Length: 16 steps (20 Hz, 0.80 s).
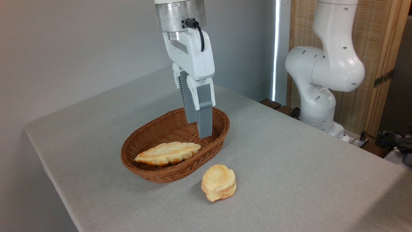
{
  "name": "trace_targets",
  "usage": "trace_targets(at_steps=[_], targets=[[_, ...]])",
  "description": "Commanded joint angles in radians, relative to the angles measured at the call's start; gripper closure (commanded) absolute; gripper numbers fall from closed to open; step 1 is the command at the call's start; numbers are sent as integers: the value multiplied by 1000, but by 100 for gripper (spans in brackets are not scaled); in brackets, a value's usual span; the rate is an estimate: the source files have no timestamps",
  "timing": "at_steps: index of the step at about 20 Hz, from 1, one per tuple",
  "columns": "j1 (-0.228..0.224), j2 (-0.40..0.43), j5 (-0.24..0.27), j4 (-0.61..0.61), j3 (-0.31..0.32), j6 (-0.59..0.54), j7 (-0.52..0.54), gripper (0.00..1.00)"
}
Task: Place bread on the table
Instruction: 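Open the gripper and raise it away from the bun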
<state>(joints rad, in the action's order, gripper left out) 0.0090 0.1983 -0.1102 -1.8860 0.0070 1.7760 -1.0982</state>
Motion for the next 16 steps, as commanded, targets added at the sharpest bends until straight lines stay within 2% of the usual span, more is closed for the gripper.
trace_targets(at_steps=[1,3,4,7,9,11,13,16], targets=[[-6,-5,64,57,21,-35,17,0],[-6,-14,144,80,24,-35,94,0],[-6,-25,159,93,22,-36,157,0],[-15,-78,167,151,8,-50,384,0],[-21,-124,165,200,-16,-75,481,0],[-40,-157,165,225,-24,-90,475,0],[-90,-189,156,226,-24,-90,472,0],[-100,-192,153,226,-24,-90,471,0]])
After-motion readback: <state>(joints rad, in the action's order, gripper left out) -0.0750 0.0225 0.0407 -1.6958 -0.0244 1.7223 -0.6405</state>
